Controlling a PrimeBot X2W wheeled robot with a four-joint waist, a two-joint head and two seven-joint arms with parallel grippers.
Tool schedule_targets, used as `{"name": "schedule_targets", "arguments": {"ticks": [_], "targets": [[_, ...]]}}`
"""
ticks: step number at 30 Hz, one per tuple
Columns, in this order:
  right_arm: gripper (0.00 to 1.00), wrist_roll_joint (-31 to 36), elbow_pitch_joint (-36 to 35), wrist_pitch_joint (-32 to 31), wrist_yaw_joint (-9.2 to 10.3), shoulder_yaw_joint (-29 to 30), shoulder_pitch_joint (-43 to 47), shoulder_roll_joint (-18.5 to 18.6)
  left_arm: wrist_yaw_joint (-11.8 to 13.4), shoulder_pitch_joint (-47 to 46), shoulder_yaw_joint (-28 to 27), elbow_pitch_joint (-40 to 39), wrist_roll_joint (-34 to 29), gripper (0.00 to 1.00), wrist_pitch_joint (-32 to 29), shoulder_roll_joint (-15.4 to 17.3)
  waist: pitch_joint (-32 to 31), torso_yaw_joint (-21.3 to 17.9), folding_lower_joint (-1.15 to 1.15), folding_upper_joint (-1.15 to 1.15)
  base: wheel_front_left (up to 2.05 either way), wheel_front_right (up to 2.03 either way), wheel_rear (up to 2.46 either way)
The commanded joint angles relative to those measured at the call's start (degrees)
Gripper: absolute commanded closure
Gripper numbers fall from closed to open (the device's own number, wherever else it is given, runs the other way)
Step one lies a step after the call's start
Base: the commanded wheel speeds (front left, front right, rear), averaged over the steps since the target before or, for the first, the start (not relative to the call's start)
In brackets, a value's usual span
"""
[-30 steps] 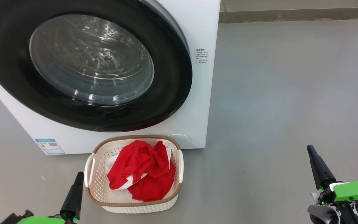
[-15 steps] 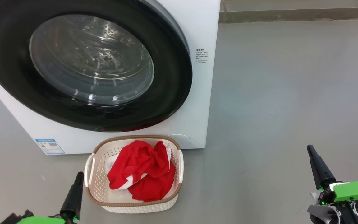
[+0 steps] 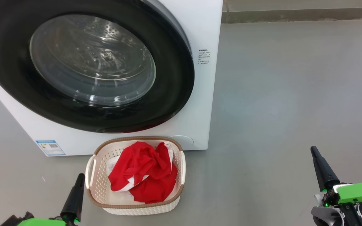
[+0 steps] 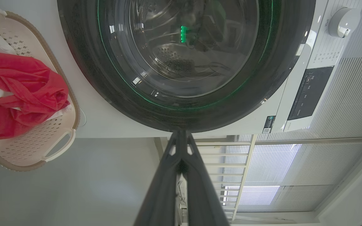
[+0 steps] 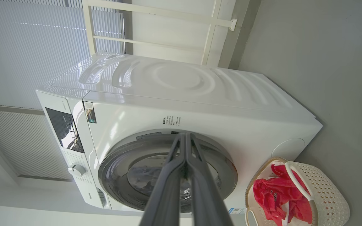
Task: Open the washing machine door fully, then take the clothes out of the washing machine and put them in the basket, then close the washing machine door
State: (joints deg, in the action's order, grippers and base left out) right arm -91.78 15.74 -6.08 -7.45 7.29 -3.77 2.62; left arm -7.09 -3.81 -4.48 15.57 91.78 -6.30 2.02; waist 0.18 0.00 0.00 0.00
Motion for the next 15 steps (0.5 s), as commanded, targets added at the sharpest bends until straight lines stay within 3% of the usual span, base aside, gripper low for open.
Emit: {"name": "schedule_targets", "arguments": {"ticks": [1, 15], "targets": [[1.0, -0.4, -1.7, -0.4, -0.03, -0.8, -2.4, 0.3, -0.4, -2.4, -2.0, -1.5, 0.4, 1.0, -0.2, 0.9, 0.0, 0.0, 0.0, 0.0, 0.0, 0.0, 0.0], [1.0, -0.4, -1.7, -0.4, -0.03, -0.8, -2.4, 0.3, -0.4, -2.4, -2.0, -1.5, 0.4, 1.0, -0.2, 0.9, 0.0, 0.0, 0.0, 0.0, 0.0, 0.0, 0.0]]}}
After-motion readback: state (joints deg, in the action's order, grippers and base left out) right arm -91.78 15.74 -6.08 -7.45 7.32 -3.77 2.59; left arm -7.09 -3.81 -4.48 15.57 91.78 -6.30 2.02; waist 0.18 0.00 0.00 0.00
